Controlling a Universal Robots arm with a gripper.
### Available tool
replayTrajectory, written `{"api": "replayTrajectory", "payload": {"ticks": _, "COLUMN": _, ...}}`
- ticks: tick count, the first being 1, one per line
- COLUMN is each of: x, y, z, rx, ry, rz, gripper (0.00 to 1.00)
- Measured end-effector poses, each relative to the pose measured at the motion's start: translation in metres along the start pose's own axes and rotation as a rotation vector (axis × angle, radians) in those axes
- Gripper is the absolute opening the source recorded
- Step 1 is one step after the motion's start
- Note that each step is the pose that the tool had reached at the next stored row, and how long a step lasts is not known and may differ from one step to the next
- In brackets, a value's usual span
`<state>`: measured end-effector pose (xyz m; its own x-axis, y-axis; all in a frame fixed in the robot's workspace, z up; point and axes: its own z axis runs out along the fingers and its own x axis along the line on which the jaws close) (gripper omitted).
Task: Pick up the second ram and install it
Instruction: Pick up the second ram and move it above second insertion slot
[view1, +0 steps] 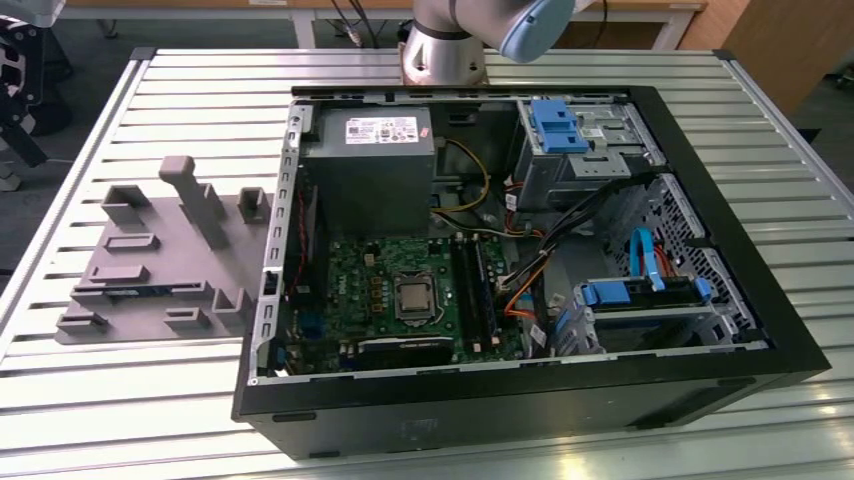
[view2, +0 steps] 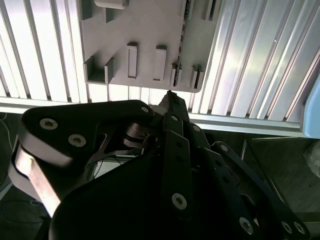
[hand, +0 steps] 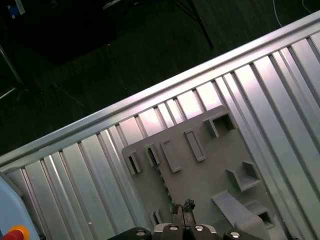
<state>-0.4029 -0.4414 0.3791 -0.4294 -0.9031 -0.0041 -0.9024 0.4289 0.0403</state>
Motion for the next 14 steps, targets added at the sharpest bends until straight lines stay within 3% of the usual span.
{"api": "replayTrajectory", "payload": {"ticks": 4, "x": 0.0001, "y": 0.0, "z": 0.0, "rx": -0.0001, "ry": 0.0005, "rz": -0.011, "gripper": 0.11}}
{"api": "replayTrajectory", "payload": {"ticks": 14, "x": 0.0004, "y": 0.0001, "z": 0.0009, "rx": -0.0007, "ry": 0.0063, "rz": -0.156, "gripper": 0.11}}
